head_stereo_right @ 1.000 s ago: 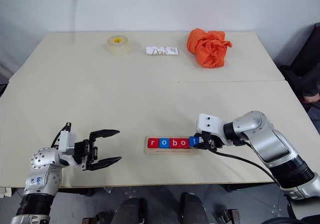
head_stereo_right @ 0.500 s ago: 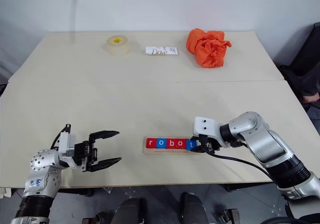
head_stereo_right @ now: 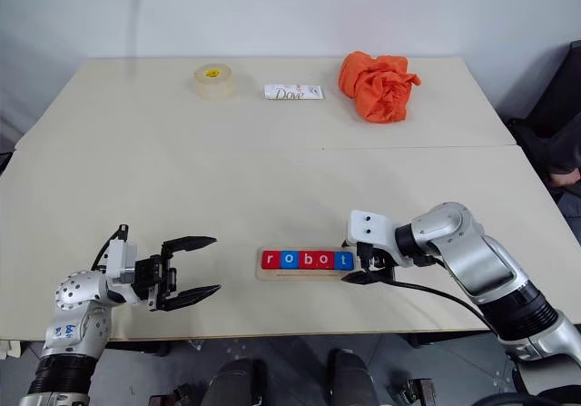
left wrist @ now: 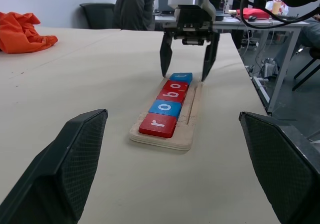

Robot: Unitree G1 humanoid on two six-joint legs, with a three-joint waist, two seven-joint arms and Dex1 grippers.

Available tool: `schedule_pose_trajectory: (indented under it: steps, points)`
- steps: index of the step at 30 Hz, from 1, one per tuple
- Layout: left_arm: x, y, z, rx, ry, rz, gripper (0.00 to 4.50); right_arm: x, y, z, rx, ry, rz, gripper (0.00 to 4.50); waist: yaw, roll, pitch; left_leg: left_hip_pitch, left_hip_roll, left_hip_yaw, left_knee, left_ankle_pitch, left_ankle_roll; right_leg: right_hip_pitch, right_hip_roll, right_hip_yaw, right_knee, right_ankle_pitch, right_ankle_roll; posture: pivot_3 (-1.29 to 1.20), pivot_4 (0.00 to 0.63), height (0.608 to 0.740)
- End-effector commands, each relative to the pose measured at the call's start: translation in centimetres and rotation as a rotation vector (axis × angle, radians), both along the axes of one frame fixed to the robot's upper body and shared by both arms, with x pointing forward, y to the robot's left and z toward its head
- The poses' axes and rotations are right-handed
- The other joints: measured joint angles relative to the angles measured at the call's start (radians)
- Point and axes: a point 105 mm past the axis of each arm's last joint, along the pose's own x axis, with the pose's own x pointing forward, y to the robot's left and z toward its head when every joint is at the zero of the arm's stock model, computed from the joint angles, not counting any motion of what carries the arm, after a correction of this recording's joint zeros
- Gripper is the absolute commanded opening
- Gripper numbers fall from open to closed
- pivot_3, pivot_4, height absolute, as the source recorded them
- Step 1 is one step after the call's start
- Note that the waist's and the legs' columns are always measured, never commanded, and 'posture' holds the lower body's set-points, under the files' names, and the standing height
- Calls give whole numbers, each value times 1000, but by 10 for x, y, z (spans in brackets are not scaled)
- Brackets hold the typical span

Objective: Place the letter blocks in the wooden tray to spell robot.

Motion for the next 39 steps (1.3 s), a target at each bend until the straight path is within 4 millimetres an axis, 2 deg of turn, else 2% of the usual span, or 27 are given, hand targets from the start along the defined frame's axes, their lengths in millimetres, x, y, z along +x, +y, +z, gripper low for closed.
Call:
schedule_pose_trajectory:
  steps: [1,6,8,10,13,18,20,21,31,36,39]
  points:
    - [0,-2,5,-5,-34,-15,4500,-5,-1,18,34,-31,4,4490,0,0,0,0,0,0,0,0,0,0,0,0,0,0,0,0,150,740]
    - [1,-3,5,-3,-34,-21,4500,-9,-5,22,69,-45,-12,4490,1,0,0,0,0,0,0,0,0,0,0,0,0,0,0,0,150,740]
    - [2,-3,6,-2,-35,-24,4500,-12,-9,21,85,-22,-30,4117,1,0,0,0,0,0,0,0,0,0,0,0,0,0,0,0,150,740]
    - [2,-3,6,-1,-35,-27,4500,-15,-12,19,82,-11,-34,3617,1,0,0,0,0,0,0,0,0,0,0,0,0,0,0,0,150,740]
    - [3,-4,6,-3,-36,-29,4500,-21,-11,12,81,20,-24,2514,1,0,0,0,0,0,0,0,0,0,0,0,0,0,0,0,150,740]
    - [3,-4,6,-4,-35,-29,4500,-22,-10,9,85,29,-24,799,-1,0,0,0,0,0,0,0,0,0,0,0,0,0,0,0,150,740]
    - [2,-4,5,-2,-33,-28,4500,-21,-9,7,83,38,-20,179,0,0,0,0,0,0,0,0,0,0,0,0,0,0,0,0,150,740]
    - [1,-4,5,-2,-33,-27,4500,-21,-9,5,82,42,-19,41,0,0,0,0,0,0,0,0,0,0,0,0,0,0,0,0,150,740]
    - [0,-3,6,-1,-33,-18,4500,-7,-2,-1,84,28,-11,41,0,0,0,0,0,0,0,0,0,0,0,0,0,0,0,0,150,740]
    - [-1,-3,6,-1,-32,-18,4500,-9,-2,1,86,25,-4,41,0,0,0,0,0,0,0,0,0,0,0,0,0,0,0,0,150,740]
    - [-1,-3,6,-1,-30,-20,4500,-15,-2,12,125,19,6,41,1,0,0,0,0,0,0,0,0,0,0,0,0,0,0,0,150,740]
